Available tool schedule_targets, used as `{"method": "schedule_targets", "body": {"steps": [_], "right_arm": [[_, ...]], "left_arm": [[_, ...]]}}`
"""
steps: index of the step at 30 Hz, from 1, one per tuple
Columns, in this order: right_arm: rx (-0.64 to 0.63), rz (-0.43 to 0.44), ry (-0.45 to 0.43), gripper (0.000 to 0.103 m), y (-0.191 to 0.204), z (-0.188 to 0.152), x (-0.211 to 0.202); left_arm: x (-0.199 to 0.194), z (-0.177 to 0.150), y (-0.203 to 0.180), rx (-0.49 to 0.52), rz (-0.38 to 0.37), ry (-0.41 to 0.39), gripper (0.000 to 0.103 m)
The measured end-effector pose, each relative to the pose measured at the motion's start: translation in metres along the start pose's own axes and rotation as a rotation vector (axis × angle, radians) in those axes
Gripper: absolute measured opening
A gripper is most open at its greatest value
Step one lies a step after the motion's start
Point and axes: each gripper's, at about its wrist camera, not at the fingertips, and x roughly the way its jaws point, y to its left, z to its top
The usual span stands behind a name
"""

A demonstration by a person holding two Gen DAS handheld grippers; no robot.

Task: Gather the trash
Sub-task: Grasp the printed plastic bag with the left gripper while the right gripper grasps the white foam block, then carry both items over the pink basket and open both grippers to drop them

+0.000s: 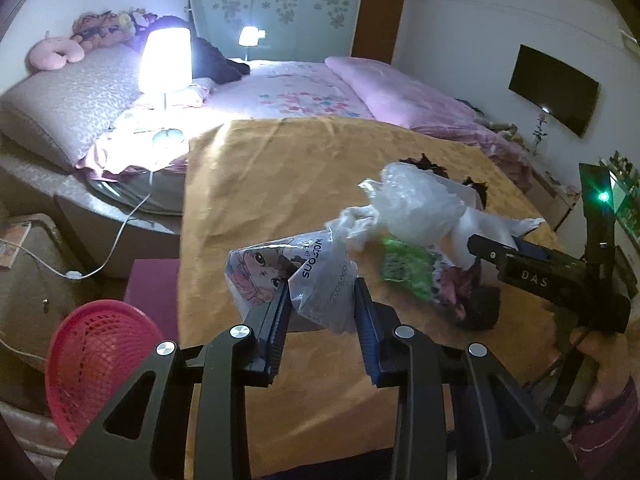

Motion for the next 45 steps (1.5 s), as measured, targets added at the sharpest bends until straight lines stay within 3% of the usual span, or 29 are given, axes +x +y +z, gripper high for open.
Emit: {"method": "schedule_targets", "body": {"steps": [4, 12, 17, 22, 30, 38, 45], "right_arm": [[0.003, 0.016, -0.012, 0.065, -0.002, -0.001, -0.009], [-0.009, 0.025, -0.128, 0.065, 0.004, 0.003, -0.054], [-0.058, 0.107, -0.203, 0.065, 0.030, 0.009, -0.083], [-0.159, 0.217, -0.208, 0.065, 0.071, 0.009, -0.088], [-0.346, 0.402, -0.056, 0.065, 0.163, -0.006, -0.048], [-0.462, 0.509, 0.090, 0.065, 0.244, -0.024, -0.004], [-0.521, 0.538, 0.150, 0.066, 0.283, -0.039, 0.013]], "left_arm": [[-0.008, -0.004, 0.013, -0.018, 0.024, -0.011, 0.030], [-0.030, -0.010, 0.044, -0.062, 0.084, -0.034, 0.030], [-0.048, -0.018, 0.069, -0.095, 0.156, -0.054, 0.030], [-0.061, -0.032, 0.096, -0.150, 0.232, -0.046, 0.030], [-0.069, -0.064, 0.149, -0.269, 0.393, -0.005, 0.030], [-0.059, -0.080, 0.181, -0.332, 0.454, 0.037, 0.030], [-0.049, -0.088, 0.189, -0.339, 0.475, 0.069, 0.031]]}}
